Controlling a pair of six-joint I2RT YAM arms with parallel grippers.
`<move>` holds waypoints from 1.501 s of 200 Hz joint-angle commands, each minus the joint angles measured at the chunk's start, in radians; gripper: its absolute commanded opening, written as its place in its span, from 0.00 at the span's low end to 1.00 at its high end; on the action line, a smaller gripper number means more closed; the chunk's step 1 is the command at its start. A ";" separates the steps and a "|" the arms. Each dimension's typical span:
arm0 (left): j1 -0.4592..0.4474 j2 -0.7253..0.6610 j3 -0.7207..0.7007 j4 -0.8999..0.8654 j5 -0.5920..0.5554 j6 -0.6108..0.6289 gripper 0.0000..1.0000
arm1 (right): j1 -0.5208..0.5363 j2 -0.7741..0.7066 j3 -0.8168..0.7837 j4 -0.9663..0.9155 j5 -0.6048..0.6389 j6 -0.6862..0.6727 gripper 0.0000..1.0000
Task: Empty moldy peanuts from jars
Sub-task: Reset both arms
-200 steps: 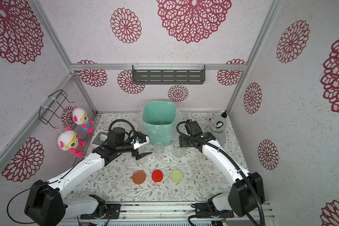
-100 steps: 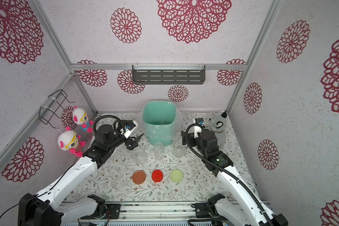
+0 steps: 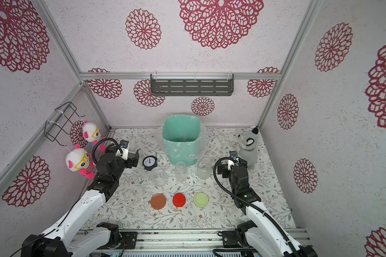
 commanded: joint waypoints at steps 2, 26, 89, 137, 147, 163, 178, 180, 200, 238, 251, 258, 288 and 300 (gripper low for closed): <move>0.048 -0.015 -0.050 0.088 -0.103 -0.109 0.97 | -0.014 0.015 -0.029 0.180 0.031 -0.043 0.99; 0.066 0.010 -0.086 0.092 -0.166 -0.128 0.97 | -0.036 0.038 -0.108 0.309 0.058 -0.042 0.99; 0.086 0.081 -0.198 0.284 -0.166 -0.229 0.97 | -0.096 0.151 -0.165 0.396 0.005 -0.047 0.99; 0.088 0.199 -0.242 0.462 -0.156 -0.248 0.97 | -0.135 0.236 -0.204 0.492 -0.022 -0.058 0.99; 0.088 0.227 -0.244 0.498 -0.158 -0.243 0.97 | -0.142 0.258 -0.209 0.507 -0.021 -0.068 0.99; 0.091 0.275 -0.253 0.564 -0.156 -0.240 0.97 | -0.158 0.283 -0.219 0.547 -0.035 -0.067 0.99; 0.091 0.312 -0.246 0.612 -0.157 -0.212 0.97 | -0.171 0.306 -0.230 0.590 -0.064 -0.067 0.99; 0.091 0.314 -0.245 0.609 -0.157 -0.208 0.97 | -0.173 0.310 -0.231 0.595 -0.070 -0.067 0.99; 0.099 0.325 -0.245 0.631 -0.154 -0.194 0.97 | -0.190 0.344 -0.242 0.645 -0.126 -0.070 0.99; 0.115 0.339 -0.254 0.659 -0.122 -0.194 0.97 | -0.218 0.404 -0.236 0.726 -0.188 -0.067 0.99; 0.123 0.368 -0.262 0.706 -0.121 -0.191 0.97 | -0.225 0.428 -0.223 0.735 -0.193 -0.061 0.99; 0.128 0.388 -0.266 0.736 -0.123 -0.191 0.97 | -0.229 0.439 -0.213 0.734 -0.200 -0.057 0.99; 0.156 0.481 -0.287 0.881 -0.129 -0.214 0.97 | -0.240 0.438 -0.149 0.579 -0.213 -0.032 0.99; 0.168 0.501 -0.293 0.889 -0.134 -0.240 0.97 | -0.243 0.426 -0.140 0.526 -0.217 -0.021 0.99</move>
